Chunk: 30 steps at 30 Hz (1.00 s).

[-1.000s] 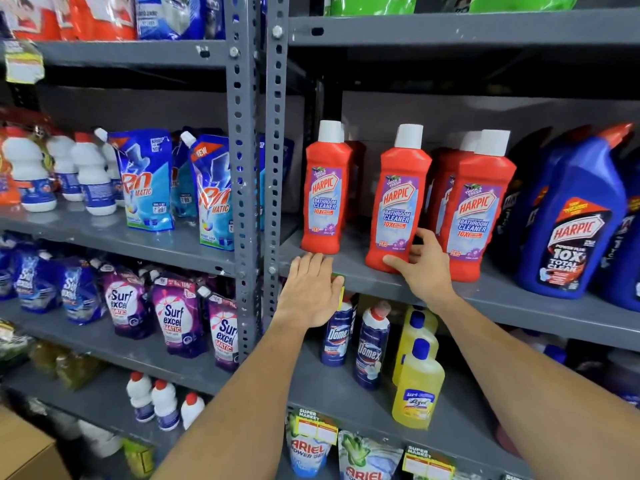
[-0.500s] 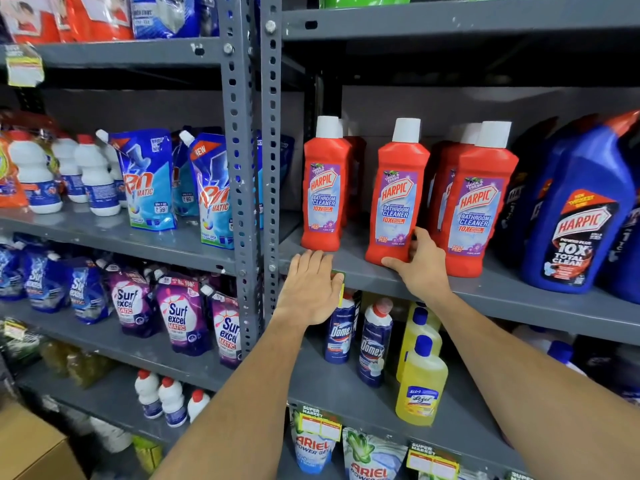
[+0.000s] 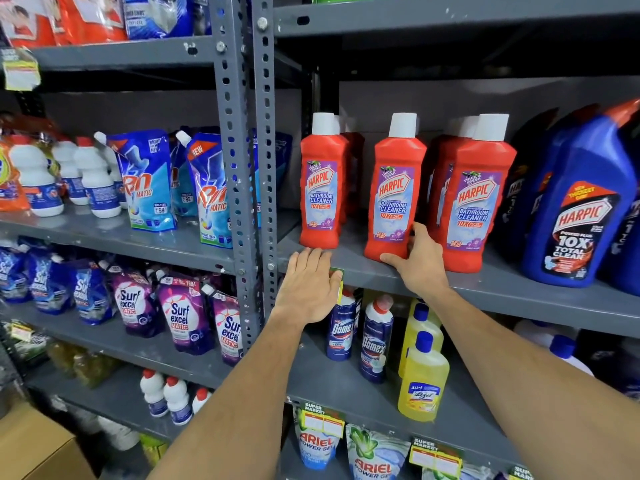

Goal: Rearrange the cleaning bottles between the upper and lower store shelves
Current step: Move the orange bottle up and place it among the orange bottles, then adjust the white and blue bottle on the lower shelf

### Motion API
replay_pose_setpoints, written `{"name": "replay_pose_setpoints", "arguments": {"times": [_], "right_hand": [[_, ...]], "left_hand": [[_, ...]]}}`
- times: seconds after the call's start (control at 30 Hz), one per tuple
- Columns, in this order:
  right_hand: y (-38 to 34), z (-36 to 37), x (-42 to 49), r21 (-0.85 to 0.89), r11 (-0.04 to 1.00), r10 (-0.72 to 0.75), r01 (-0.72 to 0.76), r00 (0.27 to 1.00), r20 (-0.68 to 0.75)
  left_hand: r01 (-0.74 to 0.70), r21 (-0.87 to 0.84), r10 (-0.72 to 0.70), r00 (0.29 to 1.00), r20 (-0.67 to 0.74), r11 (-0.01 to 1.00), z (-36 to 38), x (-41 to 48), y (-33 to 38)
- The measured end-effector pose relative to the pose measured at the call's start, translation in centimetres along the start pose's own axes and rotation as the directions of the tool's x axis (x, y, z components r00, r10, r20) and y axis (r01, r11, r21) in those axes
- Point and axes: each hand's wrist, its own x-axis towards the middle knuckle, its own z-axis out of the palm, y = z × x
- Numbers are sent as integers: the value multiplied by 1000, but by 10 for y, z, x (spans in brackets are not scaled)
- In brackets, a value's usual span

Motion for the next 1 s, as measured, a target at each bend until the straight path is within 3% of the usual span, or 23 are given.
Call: {"name": "replay_pose_setpoints", "arguments": {"times": [0.3,0.4,0.47,0.57,0.7,0.83,1.0], "right_hand": [[2,-1,1,-17,1000,-15,15,1000,0],[-1,-4,-9,21,999,-32,33,997,-64],[-6,-6,-28,91,988,-113,125,986,-127],[-14,-7,-69,138,949,-256,285,946,-198],[-2,5,-116,87,895,-414,437,888,-201],[40,30,-147,46,926,-373,376,926,-54],[99,70,-145,90,988,-135,127,987,90]], "left_hand": [[4,-7,-4,1000,5,1000,0,1,-2],[16,-27,-16,1000,19,1000,-1,2,-3],[15,-22,-15,1000,4,1000,-1,0,-3],[58,-20,-60,986,-155,998,4,-17,-1],[226,-113,-250,918,-308,968,27,-58,4],[262,-134,-286,932,-224,956,73,-105,8],[163,-100,-153,983,99,981,154,-154,-10]]}}
